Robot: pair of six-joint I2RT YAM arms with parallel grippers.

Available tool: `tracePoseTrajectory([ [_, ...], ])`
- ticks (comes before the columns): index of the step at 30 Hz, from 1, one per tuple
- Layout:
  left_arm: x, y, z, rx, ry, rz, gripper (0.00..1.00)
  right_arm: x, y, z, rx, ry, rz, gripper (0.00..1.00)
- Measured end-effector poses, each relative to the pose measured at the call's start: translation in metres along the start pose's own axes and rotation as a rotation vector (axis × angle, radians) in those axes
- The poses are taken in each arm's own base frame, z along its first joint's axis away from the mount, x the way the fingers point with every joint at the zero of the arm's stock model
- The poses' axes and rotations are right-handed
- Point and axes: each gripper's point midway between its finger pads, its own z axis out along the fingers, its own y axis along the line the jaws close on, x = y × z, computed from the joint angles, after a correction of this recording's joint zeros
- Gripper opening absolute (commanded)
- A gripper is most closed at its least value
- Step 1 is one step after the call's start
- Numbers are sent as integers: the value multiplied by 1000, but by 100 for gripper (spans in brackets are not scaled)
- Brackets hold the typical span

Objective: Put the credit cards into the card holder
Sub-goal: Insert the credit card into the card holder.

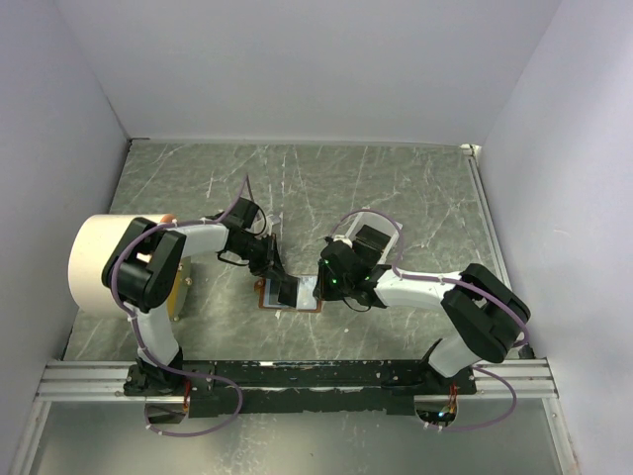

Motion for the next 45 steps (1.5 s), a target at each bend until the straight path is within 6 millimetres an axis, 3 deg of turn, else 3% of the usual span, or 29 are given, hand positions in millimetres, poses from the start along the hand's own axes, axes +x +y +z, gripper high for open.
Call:
tracePoseTrajectory([
  [26,-2,-3,3,-8,-75,-18,7,0,0,0,-2,-1,2,13],
  [37,-4,-3,3,-25,-93,101,7,0,1,0,-5,1,2,13],
  [45,-16,-11,2,-75,-120,240,7,-1,1,1,-7,-3,3,13],
])
